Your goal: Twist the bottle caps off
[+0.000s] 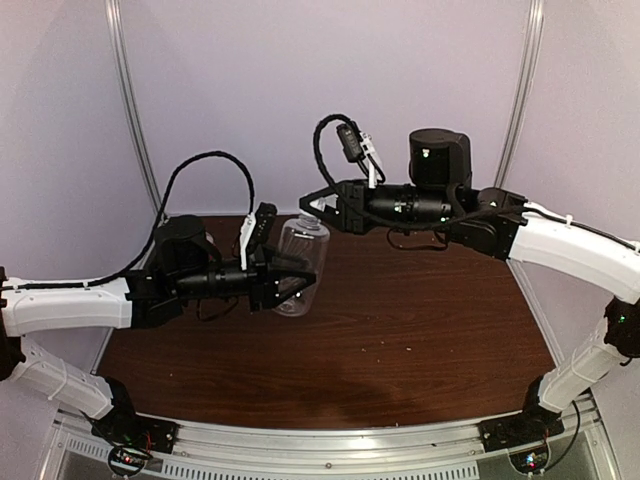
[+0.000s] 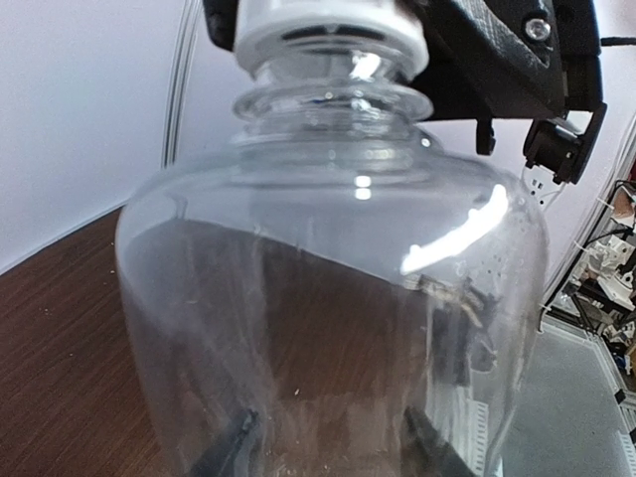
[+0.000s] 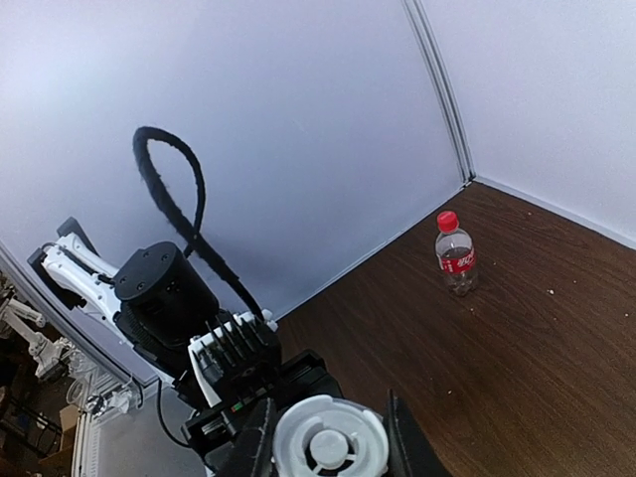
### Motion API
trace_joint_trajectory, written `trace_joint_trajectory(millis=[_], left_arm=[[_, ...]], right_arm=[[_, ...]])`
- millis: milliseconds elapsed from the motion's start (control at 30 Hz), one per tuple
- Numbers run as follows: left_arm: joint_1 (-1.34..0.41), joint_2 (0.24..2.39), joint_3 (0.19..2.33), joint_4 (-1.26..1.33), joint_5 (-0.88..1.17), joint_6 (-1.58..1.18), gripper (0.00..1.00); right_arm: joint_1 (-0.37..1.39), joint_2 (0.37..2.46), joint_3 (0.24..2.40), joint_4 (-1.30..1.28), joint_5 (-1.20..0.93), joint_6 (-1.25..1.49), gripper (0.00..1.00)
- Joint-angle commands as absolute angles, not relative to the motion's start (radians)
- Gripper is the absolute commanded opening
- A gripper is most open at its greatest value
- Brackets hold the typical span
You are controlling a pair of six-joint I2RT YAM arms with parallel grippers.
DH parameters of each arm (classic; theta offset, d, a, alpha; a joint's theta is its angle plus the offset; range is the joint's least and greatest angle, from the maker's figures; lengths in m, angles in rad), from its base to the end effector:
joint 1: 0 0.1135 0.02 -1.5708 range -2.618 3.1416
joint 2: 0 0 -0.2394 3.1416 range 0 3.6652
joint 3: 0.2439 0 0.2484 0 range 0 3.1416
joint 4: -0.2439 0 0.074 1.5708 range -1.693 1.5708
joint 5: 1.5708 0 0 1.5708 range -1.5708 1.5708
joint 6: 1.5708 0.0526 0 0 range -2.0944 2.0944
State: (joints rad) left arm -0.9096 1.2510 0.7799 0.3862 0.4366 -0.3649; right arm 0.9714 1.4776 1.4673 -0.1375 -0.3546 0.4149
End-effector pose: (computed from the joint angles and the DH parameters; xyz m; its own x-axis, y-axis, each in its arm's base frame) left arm 0.1716 -0.2567 0.2745 -0.3962 -0.0174 -0.9180 0.8912 0.2330 -0.3891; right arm 0.1888 0.3087 0.3912 -0.4663 -0.0123 -0.8846 -0.8524 0.2737 0.4455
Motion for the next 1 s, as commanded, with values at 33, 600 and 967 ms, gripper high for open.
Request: trace_joint_trajectory(millis=[33,600,967], left_arm=[[-0.905,1.237,0.8,0.437,0.456,-0.347,0.31],[-0.905,1.212,0.733,0.647,0.819,-0.436,0.32],[-0.904,1.232,0.738,0.633,0.711,-0.427,0.32]], right_arm=[[0.968,1.457,1.441,-0.076,-0.451,0.303,0.1],[0.833,1.514,1.482,-0.055,-1.229,-0.012,0.3],[0.835,1.491,1.462,-0.063,-1.012,0.078,0.47]])
